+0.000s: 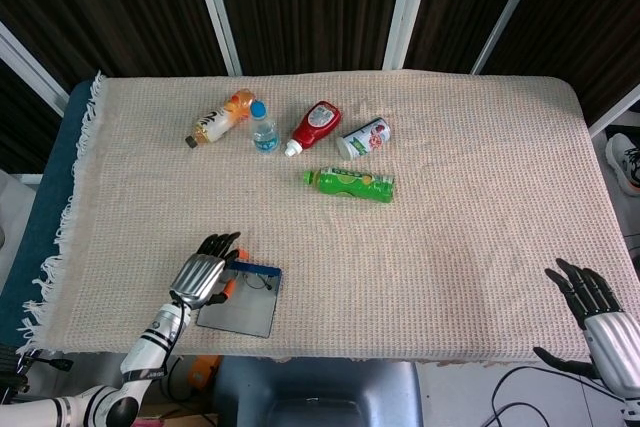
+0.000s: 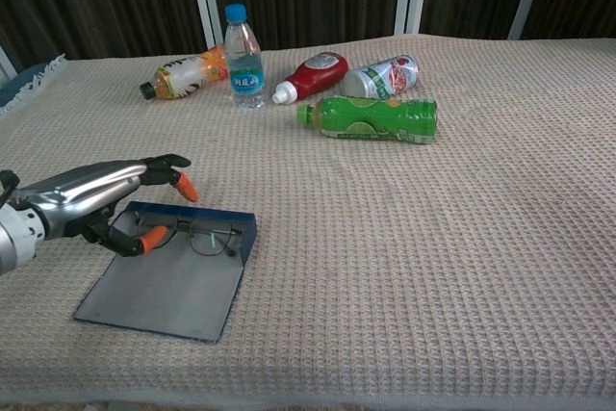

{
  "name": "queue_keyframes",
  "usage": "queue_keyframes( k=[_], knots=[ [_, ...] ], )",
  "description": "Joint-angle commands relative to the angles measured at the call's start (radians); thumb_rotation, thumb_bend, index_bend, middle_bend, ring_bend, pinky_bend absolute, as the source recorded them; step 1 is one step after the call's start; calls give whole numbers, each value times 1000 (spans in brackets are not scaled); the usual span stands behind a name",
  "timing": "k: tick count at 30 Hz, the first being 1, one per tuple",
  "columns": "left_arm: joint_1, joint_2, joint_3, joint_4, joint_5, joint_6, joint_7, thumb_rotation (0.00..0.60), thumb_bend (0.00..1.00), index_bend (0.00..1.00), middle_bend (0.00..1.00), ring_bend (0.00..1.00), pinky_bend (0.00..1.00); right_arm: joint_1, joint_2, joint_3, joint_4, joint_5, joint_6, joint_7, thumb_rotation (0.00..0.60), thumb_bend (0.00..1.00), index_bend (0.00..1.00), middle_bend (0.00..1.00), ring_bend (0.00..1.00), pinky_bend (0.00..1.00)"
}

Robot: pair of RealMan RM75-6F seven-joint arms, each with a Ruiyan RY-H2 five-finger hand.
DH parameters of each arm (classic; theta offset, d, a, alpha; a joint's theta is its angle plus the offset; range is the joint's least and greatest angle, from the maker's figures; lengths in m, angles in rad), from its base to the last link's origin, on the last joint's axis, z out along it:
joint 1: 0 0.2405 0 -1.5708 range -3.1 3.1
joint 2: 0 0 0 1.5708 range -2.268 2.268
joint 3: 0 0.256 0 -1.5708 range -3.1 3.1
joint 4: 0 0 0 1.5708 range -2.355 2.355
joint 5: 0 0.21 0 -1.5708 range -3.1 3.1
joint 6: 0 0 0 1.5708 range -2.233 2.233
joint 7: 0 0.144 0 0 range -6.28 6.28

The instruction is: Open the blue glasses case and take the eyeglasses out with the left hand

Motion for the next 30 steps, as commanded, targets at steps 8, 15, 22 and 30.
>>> queue_keyframes(
  k=[8, 15, 22, 30],
  knots=[
    [-7, -25, -4, 39, 3, 3, -11, 600, 469, 341, 0, 0, 0, 1, 1, 3, -2, 8, -3, 0, 600, 176, 0, 0, 0, 0],
    [-11, -29, -8, 42, -4, 1, -8, 600, 476, 353, 0, 0, 0, 1, 1, 3, -2, 10, -2, 1, 600, 176, 0, 0, 0, 0],
    [-16, -35, -7, 46, -14, -2, 9, 600, 477, 378, 0, 0, 0, 0, 1, 4, -1, 11, 0, 1, 600, 176, 0, 0, 0, 0],
    [-18, -41, -4, 50, -15, 1, 15, 600, 479, 406, 0, 0, 0, 0, 2, 4, -1, 11, 0, 3, 600, 176, 0, 0, 0, 0]
  ],
)
